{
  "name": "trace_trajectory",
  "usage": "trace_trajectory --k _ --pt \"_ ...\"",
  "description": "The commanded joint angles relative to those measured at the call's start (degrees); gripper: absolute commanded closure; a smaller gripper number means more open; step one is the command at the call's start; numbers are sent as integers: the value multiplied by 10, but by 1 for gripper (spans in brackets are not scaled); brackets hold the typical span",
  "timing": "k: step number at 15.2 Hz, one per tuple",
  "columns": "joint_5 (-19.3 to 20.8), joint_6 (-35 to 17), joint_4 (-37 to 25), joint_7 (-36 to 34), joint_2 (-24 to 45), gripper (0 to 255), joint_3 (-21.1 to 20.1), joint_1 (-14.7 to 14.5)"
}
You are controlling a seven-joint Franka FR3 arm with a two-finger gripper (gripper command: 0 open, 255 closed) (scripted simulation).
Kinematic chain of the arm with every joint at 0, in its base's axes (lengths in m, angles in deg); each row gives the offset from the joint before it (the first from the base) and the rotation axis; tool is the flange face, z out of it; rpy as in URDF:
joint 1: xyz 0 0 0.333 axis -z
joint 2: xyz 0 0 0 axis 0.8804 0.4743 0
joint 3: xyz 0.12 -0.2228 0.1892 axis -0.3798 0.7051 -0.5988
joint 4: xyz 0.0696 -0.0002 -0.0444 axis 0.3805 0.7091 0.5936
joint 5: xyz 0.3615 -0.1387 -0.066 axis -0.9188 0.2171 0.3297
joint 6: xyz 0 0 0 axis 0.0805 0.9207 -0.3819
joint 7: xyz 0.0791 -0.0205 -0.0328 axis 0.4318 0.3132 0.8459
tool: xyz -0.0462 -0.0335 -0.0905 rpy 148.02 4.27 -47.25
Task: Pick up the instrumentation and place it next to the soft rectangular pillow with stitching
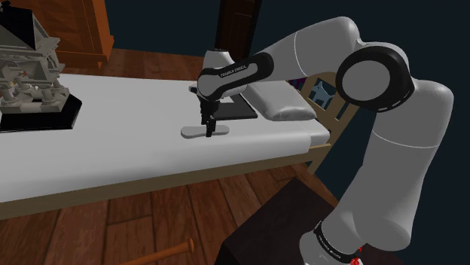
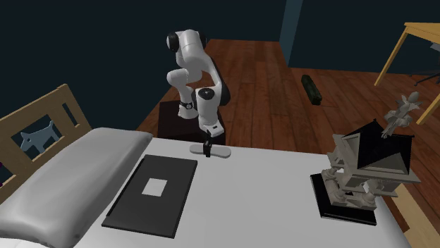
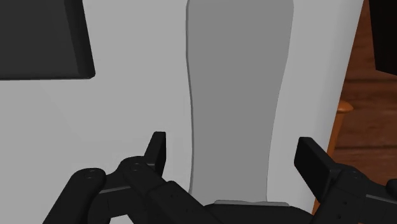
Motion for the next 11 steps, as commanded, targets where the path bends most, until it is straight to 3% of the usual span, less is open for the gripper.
trace_trajectory --k 1,7,8,11 --pt "0 -3 1 1 2 0 0 0" --pt "0 -3 1 1 2 0 0 0" --pt "0 -3 1 1 2 255 0 0" --pt "0 -3 0 1 2 255 0 0"
